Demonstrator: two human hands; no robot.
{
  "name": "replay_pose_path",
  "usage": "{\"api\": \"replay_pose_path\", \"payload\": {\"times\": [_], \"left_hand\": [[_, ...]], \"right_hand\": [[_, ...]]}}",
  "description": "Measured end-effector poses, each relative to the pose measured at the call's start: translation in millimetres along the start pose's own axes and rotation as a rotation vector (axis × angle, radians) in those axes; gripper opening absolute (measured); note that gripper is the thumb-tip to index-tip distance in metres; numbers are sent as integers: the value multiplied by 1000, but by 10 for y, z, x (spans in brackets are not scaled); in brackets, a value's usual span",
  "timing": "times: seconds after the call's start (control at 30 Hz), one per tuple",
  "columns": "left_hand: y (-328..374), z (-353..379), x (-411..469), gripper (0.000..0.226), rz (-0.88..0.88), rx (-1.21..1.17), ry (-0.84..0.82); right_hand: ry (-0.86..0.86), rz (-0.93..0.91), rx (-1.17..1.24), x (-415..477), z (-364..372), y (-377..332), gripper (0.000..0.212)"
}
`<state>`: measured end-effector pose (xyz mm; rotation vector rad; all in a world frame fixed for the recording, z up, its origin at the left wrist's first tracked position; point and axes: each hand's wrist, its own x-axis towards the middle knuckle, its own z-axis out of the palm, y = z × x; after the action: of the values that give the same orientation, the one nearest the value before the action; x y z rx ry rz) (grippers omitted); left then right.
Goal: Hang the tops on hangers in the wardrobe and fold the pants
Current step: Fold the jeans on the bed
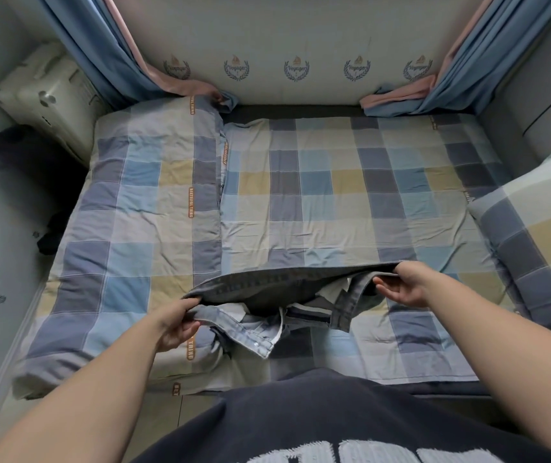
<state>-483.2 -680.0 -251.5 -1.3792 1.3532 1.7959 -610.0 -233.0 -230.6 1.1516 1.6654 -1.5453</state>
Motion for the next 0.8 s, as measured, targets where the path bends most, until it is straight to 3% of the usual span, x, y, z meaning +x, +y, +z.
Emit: {"api": "replay_pose_path", "payload": {"times": [0.13,0.27,0.43,0.53,0.63,0.7,0.8], "left_hand": [[3,24,-18,14,41,-167,-154],[49,56,-7,18,82,-92,-176],[126,48,75,16,253,286,58],[158,38,134,12,336,541,346],[138,-32,128,19,367,974,593],[88,-59,139,25,346,1052,673],[31,-45,212,32,328,960,663]], "right_hand": [[-5,-26,69,5,89,47,32],[36,-146,-12,-37,204,30,29],[166,-280,-179,17,189,-20,37],[254,-359,-314,37,145,-33,39],[333,-445,-517,32,65,-4,38],[347,-453,-582,37,20,28,40],[289,-377,-481,70,36,70,46]]}}
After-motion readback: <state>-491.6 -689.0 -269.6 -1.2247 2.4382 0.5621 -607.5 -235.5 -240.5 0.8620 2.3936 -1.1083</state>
